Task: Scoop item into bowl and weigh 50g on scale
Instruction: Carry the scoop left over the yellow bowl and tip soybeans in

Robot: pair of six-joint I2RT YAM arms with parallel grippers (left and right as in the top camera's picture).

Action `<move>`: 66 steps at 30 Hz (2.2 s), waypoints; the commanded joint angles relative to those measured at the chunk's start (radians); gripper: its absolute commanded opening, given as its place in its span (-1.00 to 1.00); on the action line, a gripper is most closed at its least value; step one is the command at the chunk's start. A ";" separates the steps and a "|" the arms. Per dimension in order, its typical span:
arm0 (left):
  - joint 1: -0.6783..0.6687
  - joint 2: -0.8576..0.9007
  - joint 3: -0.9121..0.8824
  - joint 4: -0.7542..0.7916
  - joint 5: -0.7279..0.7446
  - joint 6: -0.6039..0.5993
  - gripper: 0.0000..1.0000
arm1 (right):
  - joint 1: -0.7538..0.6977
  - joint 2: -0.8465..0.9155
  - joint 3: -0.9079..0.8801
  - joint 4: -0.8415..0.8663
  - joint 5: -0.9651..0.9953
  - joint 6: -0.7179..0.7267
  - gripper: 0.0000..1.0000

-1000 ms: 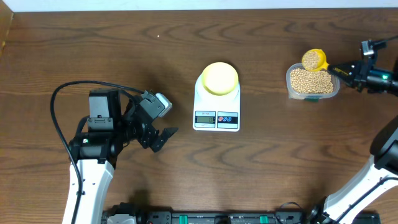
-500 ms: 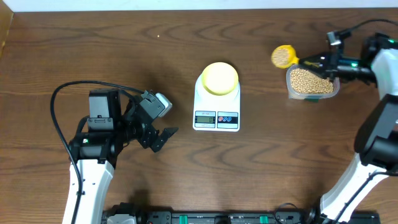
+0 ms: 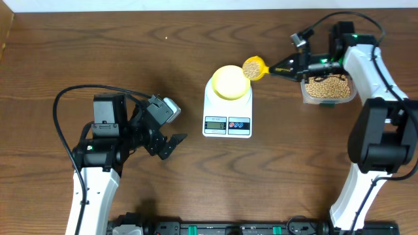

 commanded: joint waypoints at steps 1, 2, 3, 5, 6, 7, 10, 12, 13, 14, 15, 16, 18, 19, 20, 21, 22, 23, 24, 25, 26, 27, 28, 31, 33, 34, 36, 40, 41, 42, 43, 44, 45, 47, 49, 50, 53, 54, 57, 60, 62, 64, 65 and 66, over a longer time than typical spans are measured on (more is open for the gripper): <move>0.004 0.005 -0.003 -0.003 -0.003 0.006 0.95 | 0.052 0.003 -0.002 0.016 0.005 0.028 -0.97; 0.004 0.005 -0.003 -0.003 -0.003 0.006 0.95 | 0.061 0.003 -0.002 0.026 0.011 0.031 -0.97; 0.004 0.005 -0.003 -0.003 -0.003 0.006 0.95 | 0.069 0.003 -0.002 0.035 0.016 0.033 -0.97; 0.004 0.005 -0.003 -0.003 -0.003 0.006 0.95 | 0.083 0.003 -0.001 0.061 0.037 0.056 -0.97; 0.004 0.005 -0.003 -0.003 -0.003 0.006 0.95 | 0.087 0.003 0.000 0.071 0.049 0.069 -0.97; 0.005 0.005 -0.003 -0.003 -0.003 0.006 0.95 | 0.091 0.003 0.001 0.082 0.061 0.079 -0.98; 0.005 0.005 -0.003 -0.003 -0.003 0.006 0.95 | 0.106 0.003 0.009 0.101 0.093 0.084 -0.97; 0.004 0.005 -0.003 -0.003 -0.003 0.006 0.95 | 0.121 0.000 0.018 0.100 0.126 0.084 -0.97; 0.004 0.005 -0.003 -0.003 -0.003 0.006 0.95 | 0.132 -0.002 0.022 0.101 0.155 0.084 -0.97; 0.004 0.005 -0.003 -0.003 -0.003 0.006 0.95 | 0.141 -0.005 0.027 0.100 0.180 0.084 -0.97; 0.004 0.005 -0.003 -0.003 -0.003 0.006 0.95 | 0.151 -0.007 0.032 0.101 0.210 0.084 -0.97; 0.004 0.005 -0.003 -0.003 -0.003 0.006 0.95 | 0.160 -0.011 0.037 0.101 0.230 0.084 -0.97; 0.005 0.005 -0.003 -0.003 -0.003 0.006 0.95 | 0.180 -0.013 0.054 0.101 0.272 0.084 -0.97; 0.005 0.005 -0.003 -0.003 -0.003 0.006 0.95 | 0.186 -0.013 0.062 0.101 0.273 0.084 -0.97; 0.004 0.005 -0.003 -0.003 -0.003 0.006 0.95 | 0.193 -0.013 0.072 0.101 0.273 0.084 -0.97; 0.004 0.005 -0.003 -0.003 -0.003 0.006 0.95 | 0.197 -0.013 0.081 0.101 0.277 0.083 -0.97; 0.004 0.005 -0.003 -0.003 -0.003 0.006 0.95 | 0.206 -0.014 0.097 0.100 0.307 0.084 -0.97; 0.004 0.005 -0.003 -0.003 -0.003 0.006 0.95 | 0.212 -0.016 0.107 0.099 0.329 0.084 -0.98; 0.005 0.005 -0.003 -0.003 -0.003 0.006 0.95 | 0.217 -0.016 0.116 0.098 0.345 0.085 -0.97; 0.005 0.005 -0.003 -0.003 -0.003 0.006 0.95 | 0.222 -0.017 0.125 0.097 0.358 0.084 -0.97; 0.004 0.005 -0.003 -0.003 -0.003 0.006 0.95 | 0.227 -0.018 0.134 0.095 0.373 0.085 -0.97; 0.004 0.005 -0.003 -0.003 -0.003 0.006 0.95 | 0.232 -0.019 0.142 0.091 0.389 0.084 -0.97; 0.004 0.005 -0.003 -0.003 -0.003 0.006 0.95 | 0.238 -0.022 0.151 0.084 0.416 0.085 -0.97; 0.004 0.005 -0.003 -0.003 -0.003 0.006 0.95 | 0.250 -0.028 0.180 0.057 0.491 0.084 -0.97; 0.004 0.005 -0.003 -0.003 -0.003 0.006 0.95 | 0.260 -0.029 0.209 0.033 0.550 0.084 -0.97; 0.004 0.005 -0.003 -0.003 -0.003 0.006 0.95 | 0.264 -0.029 0.222 0.021 0.579 0.082 -0.97; 0.004 0.005 -0.003 -0.003 -0.003 0.006 0.95 | 0.276 -0.029 0.254 -0.011 0.642 0.067 -0.97; 0.005 0.005 -0.003 -0.003 -0.003 0.006 0.95 | 0.307 -0.029 0.308 -0.063 0.770 0.054 -0.97; 0.005 0.005 -0.003 -0.003 -0.003 0.006 0.95 | 0.314 -0.029 0.319 -0.073 0.803 0.054 -0.97; 0.004 0.005 -0.003 -0.003 -0.003 0.006 0.95 | 0.320 -0.029 0.327 -0.079 0.827 0.054 -0.97; 0.005 0.005 -0.003 -0.003 -0.003 0.006 0.95 | 0.327 -0.029 0.335 -0.085 0.848 0.054 -0.97; 0.004 0.005 -0.003 -0.003 -0.003 0.006 0.95 | 0.334 -0.029 0.340 -0.089 0.865 0.052 -0.97; 0.004 0.005 -0.003 -0.003 -0.003 0.006 0.95 | 0.341 -0.029 0.343 -0.091 0.871 0.046 -0.97; 0.004 0.005 -0.003 -0.003 -0.003 0.006 0.95 | 0.351 -0.029 0.343 -0.092 0.884 0.046 -0.97; 0.004 0.005 -0.003 -0.003 -0.003 0.006 0.95 | 0.360 -0.029 0.343 -0.097 0.911 0.045 -0.97; 0.005 0.005 -0.003 -0.003 -0.003 0.006 0.95 | 0.365 -0.029 0.343 -0.099 0.929 0.045 -0.97; 0.005 0.005 -0.003 -0.003 -0.003 0.006 0.95 | 0.376 -0.029 0.349 -0.106 0.945 0.034 -0.98; 0.005 0.005 -0.003 -0.003 -0.003 0.006 0.95 | 0.378 -0.029 0.353 -0.108 0.944 0.028 -0.97; 0.004 0.005 -0.003 -0.003 -0.003 0.006 0.95 | 0.393 -0.038 0.359 -0.114 0.942 -0.013 -0.97; 0.005 0.005 -0.003 -0.003 -0.003 0.006 0.95 | 0.409 -0.056 0.359 -0.121 0.946 -0.070 -0.97; 0.004 0.005 -0.003 -0.003 -0.003 0.006 0.95 | 0.415 -0.069 0.360 -0.126 0.967 -0.093 -0.98; 0.005 0.005 -0.003 -0.003 -0.003 0.006 0.95 | 0.417 -0.079 0.359 -0.130 0.992 -0.100 -0.98; 0.004 0.005 -0.003 -0.003 -0.003 0.006 0.95 | 0.418 -0.087 0.359 -0.132 1.004 -0.106 -0.97; 0.004 0.005 -0.003 -0.003 -0.003 0.006 0.95 | 0.419 -0.092 0.359 -0.133 1.010 -0.116 -0.97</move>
